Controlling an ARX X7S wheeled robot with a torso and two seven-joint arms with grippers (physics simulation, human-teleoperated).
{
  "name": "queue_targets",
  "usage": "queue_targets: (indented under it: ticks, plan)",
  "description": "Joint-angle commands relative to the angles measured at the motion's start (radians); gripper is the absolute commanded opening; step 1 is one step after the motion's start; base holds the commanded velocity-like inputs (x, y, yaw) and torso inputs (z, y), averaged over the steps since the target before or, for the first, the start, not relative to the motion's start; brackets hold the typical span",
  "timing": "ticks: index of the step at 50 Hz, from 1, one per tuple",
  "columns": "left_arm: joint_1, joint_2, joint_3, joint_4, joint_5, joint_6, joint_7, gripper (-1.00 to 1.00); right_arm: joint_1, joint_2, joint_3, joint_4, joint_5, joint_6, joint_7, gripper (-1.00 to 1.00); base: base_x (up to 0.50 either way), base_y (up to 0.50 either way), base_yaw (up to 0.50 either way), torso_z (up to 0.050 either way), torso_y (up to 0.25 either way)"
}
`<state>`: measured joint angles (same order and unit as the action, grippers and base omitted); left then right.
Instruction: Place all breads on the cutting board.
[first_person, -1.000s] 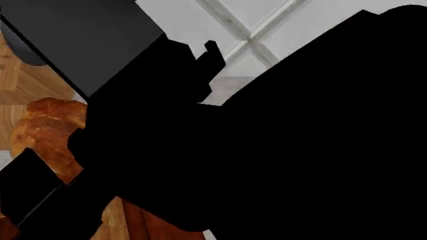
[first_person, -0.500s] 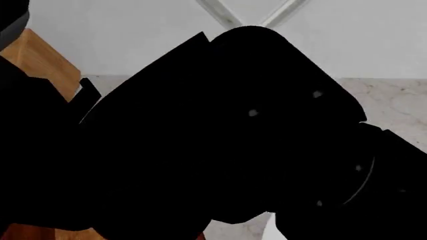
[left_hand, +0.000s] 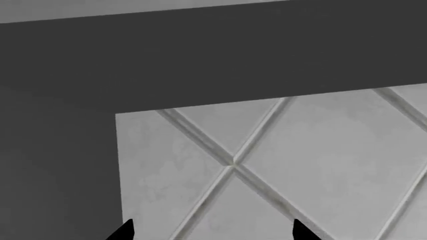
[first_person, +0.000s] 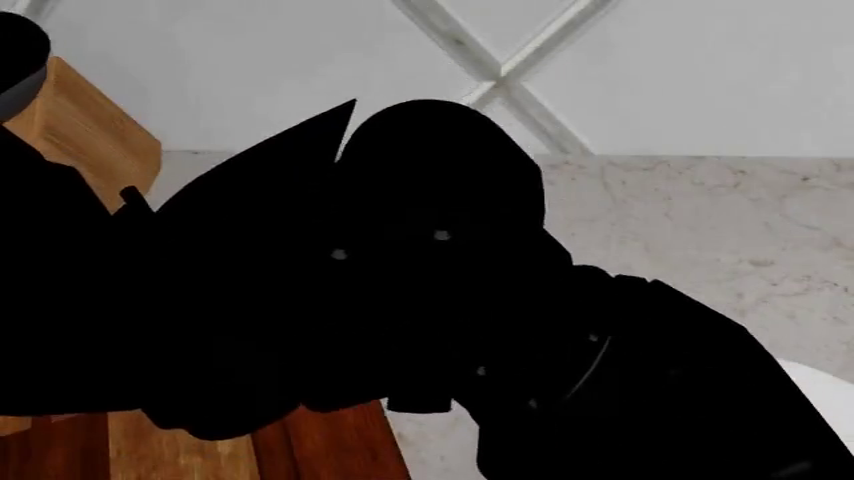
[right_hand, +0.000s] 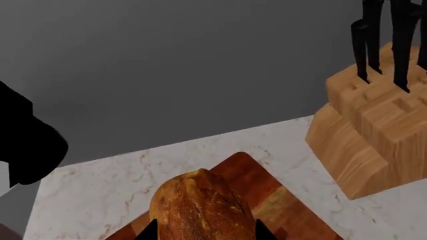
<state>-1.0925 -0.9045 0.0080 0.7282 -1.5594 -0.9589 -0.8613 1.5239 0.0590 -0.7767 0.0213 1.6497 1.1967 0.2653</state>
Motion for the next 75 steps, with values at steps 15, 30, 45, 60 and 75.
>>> queue_targets:
  ticks: [15,30,45,60,75]
  plan:
    - [0.018,0.004,-0.036,0.012,0.009,0.000,0.023,1.00,-0.047,-0.013,-0.088,0.041,-0.131,-0.062,-0.142,1.00,0.00,0.00,0.00,0.000,0.000]
    - [0.020,0.000,-0.038,0.012,0.004,0.007,0.021,1.00,0.022,0.009,-0.080,-0.035,-0.087,-0.064,-0.076,1.00,0.00,0.00,0.00,0.000,0.000]
    - [-0.011,0.002,-0.021,0.010,-0.009,0.004,0.008,1.00,0.116,0.100,-0.001,-0.194,0.192,-0.034,0.188,1.00,0.00,0.00,0.00,0.000,0.000]
    - [-0.022,0.013,0.000,0.007,0.001,0.003,0.012,1.00,0.144,0.205,0.014,-0.305,0.382,-0.068,0.374,1.00,0.00,0.00,0.00,0.000,0.000]
    - [-0.015,0.007,-0.003,0.013,-0.005,0.009,0.009,1.00,0.203,0.320,0.020,-0.377,0.522,-0.096,0.503,1.00,0.00,0.00,0.00,0.000,0.000]
